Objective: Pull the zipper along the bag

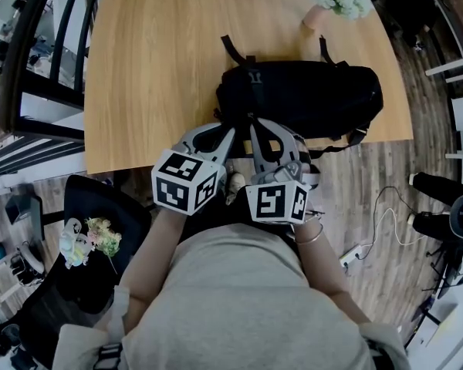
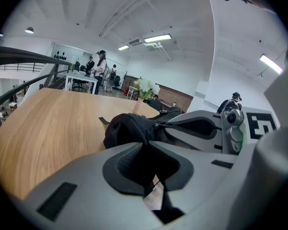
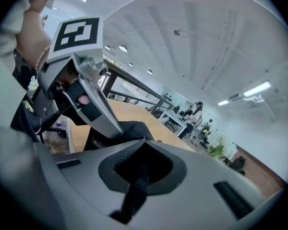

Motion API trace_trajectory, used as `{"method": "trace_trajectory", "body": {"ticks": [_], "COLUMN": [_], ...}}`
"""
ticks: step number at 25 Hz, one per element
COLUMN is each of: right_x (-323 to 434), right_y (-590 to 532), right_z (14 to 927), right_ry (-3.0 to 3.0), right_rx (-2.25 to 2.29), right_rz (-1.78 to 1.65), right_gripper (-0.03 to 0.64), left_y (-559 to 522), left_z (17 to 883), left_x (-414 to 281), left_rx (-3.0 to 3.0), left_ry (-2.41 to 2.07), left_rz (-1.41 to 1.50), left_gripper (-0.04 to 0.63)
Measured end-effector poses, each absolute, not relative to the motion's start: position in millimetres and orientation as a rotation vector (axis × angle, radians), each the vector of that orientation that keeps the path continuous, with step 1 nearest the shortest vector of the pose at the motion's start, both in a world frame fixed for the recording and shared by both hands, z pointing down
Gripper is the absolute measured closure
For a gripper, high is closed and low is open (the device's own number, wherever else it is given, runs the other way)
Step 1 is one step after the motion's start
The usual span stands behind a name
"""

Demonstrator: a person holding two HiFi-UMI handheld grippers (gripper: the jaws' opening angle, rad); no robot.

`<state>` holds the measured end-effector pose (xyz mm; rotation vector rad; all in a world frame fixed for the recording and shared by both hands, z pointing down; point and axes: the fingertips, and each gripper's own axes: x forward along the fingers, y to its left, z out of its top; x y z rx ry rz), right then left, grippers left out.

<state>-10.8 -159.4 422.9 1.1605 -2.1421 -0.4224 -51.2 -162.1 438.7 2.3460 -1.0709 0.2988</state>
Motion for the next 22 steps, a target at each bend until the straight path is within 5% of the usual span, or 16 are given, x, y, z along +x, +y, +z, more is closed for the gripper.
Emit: {"method": "trace_trajectory", "body": {"ticks": [12,22], "right_x": [2,39], "right_y": [-160,-170], "right_z": [423,424], "right_ry": [-2.440,-2.367], "right_rx": [1.204,1.375], "right_rz": [0.356,0.400], "right_gripper": [0.606,0.603], "left_y": [-169,-177], "left_z": [438,432], "left_x": [-56,-60], "left_rx": [2.355,2.387], "left_ry": [-1.063,-1.048], "left_rz": [0.289,0.289], "left_gripper": [0.554,0.555]}}
